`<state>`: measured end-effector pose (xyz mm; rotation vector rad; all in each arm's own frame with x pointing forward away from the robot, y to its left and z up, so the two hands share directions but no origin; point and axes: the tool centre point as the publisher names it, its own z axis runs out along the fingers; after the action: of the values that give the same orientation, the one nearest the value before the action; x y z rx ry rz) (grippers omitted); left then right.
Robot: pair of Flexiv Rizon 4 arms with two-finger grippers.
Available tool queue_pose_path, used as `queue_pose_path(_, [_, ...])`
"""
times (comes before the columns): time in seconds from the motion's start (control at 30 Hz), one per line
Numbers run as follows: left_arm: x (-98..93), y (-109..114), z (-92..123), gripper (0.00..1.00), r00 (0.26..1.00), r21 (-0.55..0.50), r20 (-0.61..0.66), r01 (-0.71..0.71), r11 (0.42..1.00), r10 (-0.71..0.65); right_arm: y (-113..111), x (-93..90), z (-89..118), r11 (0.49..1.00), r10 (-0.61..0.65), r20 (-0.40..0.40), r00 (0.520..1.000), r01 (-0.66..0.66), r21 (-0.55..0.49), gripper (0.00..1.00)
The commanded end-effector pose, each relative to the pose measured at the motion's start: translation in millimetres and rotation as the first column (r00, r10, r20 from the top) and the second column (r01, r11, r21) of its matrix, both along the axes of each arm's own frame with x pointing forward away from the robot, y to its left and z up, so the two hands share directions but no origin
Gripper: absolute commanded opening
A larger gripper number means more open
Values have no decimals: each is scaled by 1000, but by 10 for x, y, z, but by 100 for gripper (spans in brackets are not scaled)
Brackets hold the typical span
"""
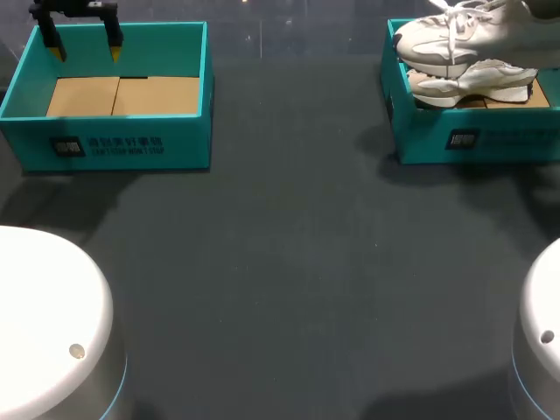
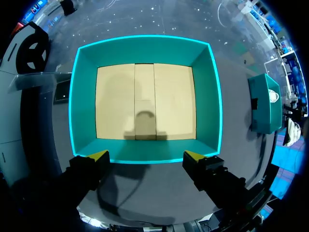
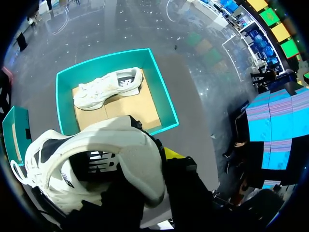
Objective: Take the shoe out of the shoebox, open the shoe tongue, remove and reinsert the insole, then place the shoe into the shoebox
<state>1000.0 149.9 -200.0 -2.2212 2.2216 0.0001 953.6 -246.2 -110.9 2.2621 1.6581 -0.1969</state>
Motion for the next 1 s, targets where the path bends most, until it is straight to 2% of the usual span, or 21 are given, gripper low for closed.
queue_pose_path(0.03, [0, 0, 0, 100, 1000, 0, 0, 0, 1000, 0, 153, -263, 1, 1000, 18, 56, 998, -17, -20, 0])
queue_pose_path(0.27, [0, 0, 0, 100, 1000, 0, 0, 0, 1000, 0, 382, -536, -117, 1000, 27, 18, 999, -27, 7, 0])
queue_pose_path(0.83, [0, 0, 0, 100, 1000, 0, 0, 0, 1000, 0, 382, -536, -117, 1000, 27, 18, 999, -27, 7, 0])
queue_pose_path(0.87, [0, 0, 0, 100, 1000, 0, 0, 0, 1000, 0, 431, -543, -109, 1000, -3, 27, 1000, 3, -8, 0])
queue_pose_path(1.0, [0, 0, 0, 100, 1000, 0, 0, 0, 1000, 0, 706, -720, -79, 1000, 4, 71, 997, -4, -5, 0])
